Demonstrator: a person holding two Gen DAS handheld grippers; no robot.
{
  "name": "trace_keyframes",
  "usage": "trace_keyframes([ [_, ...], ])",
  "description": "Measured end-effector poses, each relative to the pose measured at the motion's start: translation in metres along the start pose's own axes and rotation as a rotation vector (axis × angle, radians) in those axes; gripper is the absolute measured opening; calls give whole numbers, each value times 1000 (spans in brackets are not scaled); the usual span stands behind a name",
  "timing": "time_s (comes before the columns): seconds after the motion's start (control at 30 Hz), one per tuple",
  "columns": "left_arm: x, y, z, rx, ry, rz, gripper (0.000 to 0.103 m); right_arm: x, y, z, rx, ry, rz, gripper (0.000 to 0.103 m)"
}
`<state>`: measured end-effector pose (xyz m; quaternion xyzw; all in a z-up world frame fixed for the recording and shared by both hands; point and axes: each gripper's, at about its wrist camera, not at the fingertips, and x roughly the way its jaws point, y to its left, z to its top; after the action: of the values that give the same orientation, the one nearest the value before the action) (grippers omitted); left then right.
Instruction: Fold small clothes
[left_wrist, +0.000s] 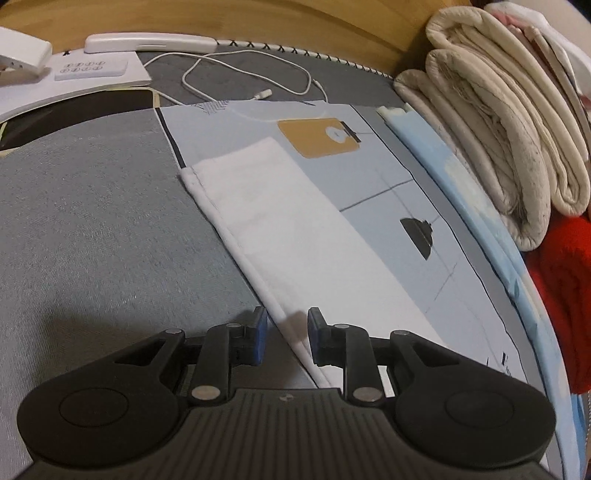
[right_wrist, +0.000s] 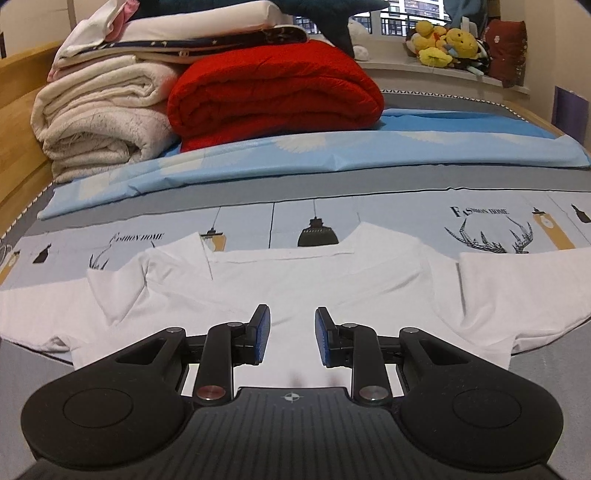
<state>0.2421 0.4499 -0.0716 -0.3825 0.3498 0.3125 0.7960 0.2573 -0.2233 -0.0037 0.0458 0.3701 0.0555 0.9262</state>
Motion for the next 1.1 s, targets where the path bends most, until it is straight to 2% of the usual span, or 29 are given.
trace_keyframes([
  [0.07, 2, 4, 1, -20, 1, -3, 33, 3, 2, -1, -3, 15, 2, 28],
  [0.3, 10, 5, 2, -31, -24, -13, 32, 13, 7, -4, -5, 49, 8, 28],
  [0.33, 11, 4, 2, -24, -27, -12, 30, 13, 7, -4, -7, 52, 11, 28],
  [0.4, 11, -2, 0, 1, -36, 28, 9, 15, 7, -4, -13, 56, 14, 28],
  [0.43, 9, -6, 0, 19, -43, 64, 3, 16, 6, -4, -17, 59, 15, 28],
  [0.53, -13, -34, -5, 84, -116, 76, 3, 18, 2, -5, -17, 73, 10, 28],
  [0.57, -24, -49, -9, 120, -133, 45, 3, 19, 0, -5, -13, 80, 7, 27],
  [0.63, -53, -90, -25, 220, -174, -52, 2, 19, -5, -6, 5, 90, 10, 18],
  [0.67, -69, -112, -39, 274, -182, -114, 2, 19, -7, -6, 10, 92, 12, 17],
  [0.73, -98, -152, -73, 375, -172, -260, 2, 16, -9, -6, 16, 91, 10, 17],
  [0.8, -126, -191, -121, 497, -138, -397, 2, 13, -11, -6, 18, 90, 8, 17],
  [0.87, -147, -220, -172, 607, -65, -536, 3, 10, -13, -7, 29, 88, 4, 17],
  [0.93, -155, -243, -222, 724, 93, -668, 7, 7, -16, -7, 51, 91, -6, 17],
  [0.97, -156, -251, -245, 784, 181, -709, 13, 5, -19, -8, 66, 94, -11, 17],
  [1.0, -156, -255, -262, 825, 226, -721, 17, 3, -21, -8, 81, 95, -16, 17],
  [1.03, -157, -256, -274, 857, 237, -706, 24, 1, -23, -9, 95, 96, -22, 18],
  [1.1, -159, -255, -278, 871, 207, -626, 26, -4, -27, -11, 121, 101, -35, 18],
])
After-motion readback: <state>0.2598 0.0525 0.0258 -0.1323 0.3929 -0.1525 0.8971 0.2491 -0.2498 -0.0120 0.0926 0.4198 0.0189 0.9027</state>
